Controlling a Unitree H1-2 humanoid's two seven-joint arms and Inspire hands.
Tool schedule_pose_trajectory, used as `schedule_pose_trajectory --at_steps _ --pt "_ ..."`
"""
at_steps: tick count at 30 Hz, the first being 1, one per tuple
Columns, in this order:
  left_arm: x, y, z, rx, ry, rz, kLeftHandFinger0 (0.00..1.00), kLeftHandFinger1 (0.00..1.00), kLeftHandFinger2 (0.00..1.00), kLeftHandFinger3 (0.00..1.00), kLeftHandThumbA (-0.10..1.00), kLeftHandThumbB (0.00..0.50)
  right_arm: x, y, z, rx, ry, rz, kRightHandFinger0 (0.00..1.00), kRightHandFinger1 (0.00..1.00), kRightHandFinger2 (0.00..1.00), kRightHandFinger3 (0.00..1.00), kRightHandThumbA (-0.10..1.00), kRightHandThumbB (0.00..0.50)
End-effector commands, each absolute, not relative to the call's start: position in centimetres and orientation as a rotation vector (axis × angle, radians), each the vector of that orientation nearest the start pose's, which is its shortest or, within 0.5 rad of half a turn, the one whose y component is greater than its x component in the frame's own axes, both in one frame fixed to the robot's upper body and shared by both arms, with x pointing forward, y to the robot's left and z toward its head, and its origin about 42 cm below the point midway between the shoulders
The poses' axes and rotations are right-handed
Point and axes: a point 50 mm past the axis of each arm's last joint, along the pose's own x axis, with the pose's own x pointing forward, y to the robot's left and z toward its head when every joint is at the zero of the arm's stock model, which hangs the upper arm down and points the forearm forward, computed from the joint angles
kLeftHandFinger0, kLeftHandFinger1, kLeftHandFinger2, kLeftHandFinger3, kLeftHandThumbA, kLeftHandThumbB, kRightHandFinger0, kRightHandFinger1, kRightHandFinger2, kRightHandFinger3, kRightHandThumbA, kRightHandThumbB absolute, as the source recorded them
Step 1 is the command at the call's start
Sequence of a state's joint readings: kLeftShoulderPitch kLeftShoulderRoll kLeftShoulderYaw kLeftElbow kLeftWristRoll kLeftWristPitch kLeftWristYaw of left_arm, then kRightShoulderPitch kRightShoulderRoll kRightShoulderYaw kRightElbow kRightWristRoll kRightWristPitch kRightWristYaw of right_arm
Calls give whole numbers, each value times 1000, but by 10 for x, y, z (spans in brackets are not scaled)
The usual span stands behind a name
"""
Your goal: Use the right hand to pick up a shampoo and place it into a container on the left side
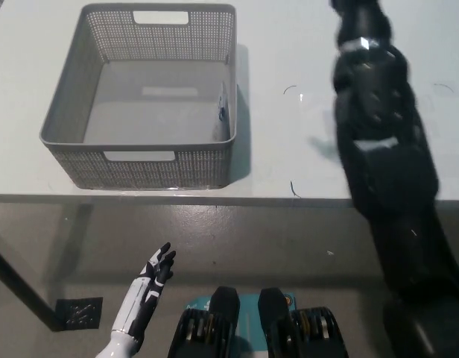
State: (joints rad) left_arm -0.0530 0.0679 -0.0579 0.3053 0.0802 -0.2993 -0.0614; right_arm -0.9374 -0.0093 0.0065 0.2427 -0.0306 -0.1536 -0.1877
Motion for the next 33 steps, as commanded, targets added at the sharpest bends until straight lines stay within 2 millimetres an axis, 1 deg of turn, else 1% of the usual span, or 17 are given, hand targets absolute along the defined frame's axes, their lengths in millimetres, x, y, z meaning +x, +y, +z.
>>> schedule_pose_trajectory --at_steps 1,4,5,7,10,11,13,15,16,18,19,20,22,23,27,30,33 --pt "301 213 61 152 -113 -177 1000 1000 1000 1000 924 64 412 -187 382 47 -862 105 1000 1000 1000 1000 864 313" --pt "301 213 61 150 -113 -176 1000 1000 1000 1000 920 64 409 -188 379 45 -854 109 1000 1000 1000 1000 865 312" --pt "304 213 63 141 -119 -170 1000 1000 1000 1000 915 71 389 -199 337 46 -780 114 1000 1000 1000 1000 876 318" --pt "305 213 63 151 -120 -173 1000 1000 1000 1000 935 80 378 -204 311 15 -744 105 1000 1000 1000 1000 926 311" --pt "305 213 63 152 -120 -173 1000 1000 1000 1000 942 81 375 -205 309 13 -738 109 1000 1000 1000 1000 930 309" --pt "306 215 64 151 -117 -165 1000 1000 1000 1000 958 91 357 -207 260 30 -618 121 1000 1000 1000 1000 923 266" --pt "307 216 64 146 -119 -160 1000 1000 1000 1000 952 71 347 -208 239 41 -579 127 1000 1000 1000 1000 950 222" --pt "308 216 65 141 -117 -160 1000 1000 1000 1000 949 57 341 -208 230 50 -559 125 1000 1000 1000 1000 966 197" --pt "308 216 65 140 -117 -159 1000 1000 1000 1000 948 56 340 -208 229 49 -555 125 1000 1000 1000 1000 972 194" --pt "309 216 64 142 -125 -156 1000 1000 1000 1000 952 67 330 -210 215 63 -504 126 1000 1000 1000 1000 970 196" --pt "309 216 65 130 -122 -156 1000 1000 1000 1000 949 74 325 -212 205 62 -465 126 1000 1000 1000 1000 990 177" --pt "308 216 66 135 -126 -156 1000 1000 1000 1000 954 64 322 -214 198 64 -436 127 1000 1000 1000 1000 1000 146" --pt "309 217 67 132 -123 -155 1000 1000 1000 1000 968 60 317 -215 184 82 -371 124 1000 1000 1000 1000 979 87" --pt "308 218 67 136 -124 -149 1000 1000 1000 1000 972 59 314 -215 175 98 -333 126 1000 1000 1000 1000 975 76" --pt "311 218 69 136 -137 -137 1000 1000 1000 1000 994 44 311 -212 153 150 -226 126 1000 1000 1000 1000 932 88" --pt "312 219 70 133 -136 -132 1000 1000 1000 1000 1000 58 310 -208 136 166 -146 138 1000 1000 1000 1000 935 64" --pt "309 218 69 127 -129 -134 1000 1000 1000 1000 1000 54 310 -207 113 174 -82 151 1000 1000 1000 1000 939 57"
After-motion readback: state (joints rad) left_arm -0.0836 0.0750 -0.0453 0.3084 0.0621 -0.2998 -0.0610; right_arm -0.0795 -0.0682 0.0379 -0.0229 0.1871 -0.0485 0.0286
